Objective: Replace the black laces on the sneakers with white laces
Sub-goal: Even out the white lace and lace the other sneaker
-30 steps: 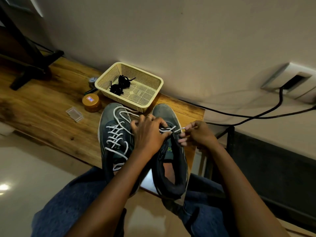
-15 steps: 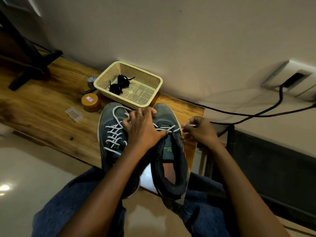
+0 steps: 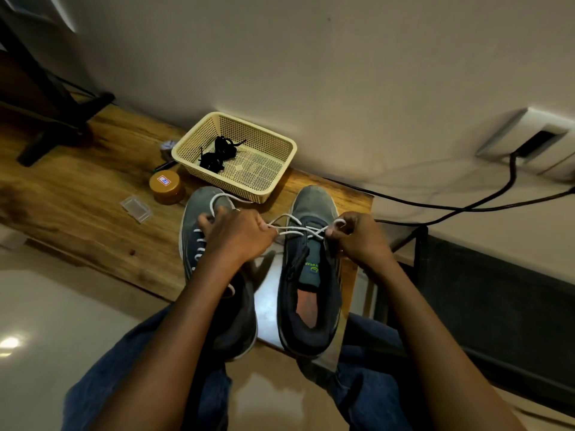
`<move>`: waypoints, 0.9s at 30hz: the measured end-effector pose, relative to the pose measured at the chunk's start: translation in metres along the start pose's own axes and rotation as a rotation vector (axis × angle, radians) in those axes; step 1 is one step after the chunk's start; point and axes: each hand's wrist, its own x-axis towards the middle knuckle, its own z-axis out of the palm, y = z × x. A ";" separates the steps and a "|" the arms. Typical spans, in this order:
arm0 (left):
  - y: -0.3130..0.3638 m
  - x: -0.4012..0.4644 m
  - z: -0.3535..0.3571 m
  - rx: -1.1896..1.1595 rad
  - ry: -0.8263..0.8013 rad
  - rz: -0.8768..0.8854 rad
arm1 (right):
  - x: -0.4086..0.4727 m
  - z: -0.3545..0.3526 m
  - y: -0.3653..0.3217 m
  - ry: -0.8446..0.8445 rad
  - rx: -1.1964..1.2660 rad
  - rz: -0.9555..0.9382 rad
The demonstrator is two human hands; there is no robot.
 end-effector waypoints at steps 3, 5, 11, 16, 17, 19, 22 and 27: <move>0.003 -0.001 0.005 -0.066 0.011 0.060 | 0.001 -0.002 -0.001 0.055 0.247 0.120; 0.007 -0.001 0.008 -0.100 0.030 0.083 | 0.001 -0.003 -0.003 0.053 0.374 0.168; 0.012 0.001 0.017 -0.114 0.052 0.135 | -0.002 -0.004 -0.004 -0.046 -0.026 0.057; 0.009 0.003 0.017 -0.136 0.078 0.134 | 0.000 -0.004 -0.004 0.019 0.266 0.145; 0.009 0.003 0.017 -0.133 0.075 0.133 | -0.001 -0.004 -0.005 0.005 0.236 0.135; 0.008 0.003 0.017 -0.122 0.063 0.130 | -0.004 -0.003 -0.006 -0.035 0.035 0.082; 0.008 0.004 0.017 -0.079 0.045 0.128 | -0.005 0.000 -0.006 -0.015 0.013 0.093; 0.004 0.002 0.013 -0.011 0.021 0.114 | -0.004 -0.004 -0.010 0.007 0.298 0.177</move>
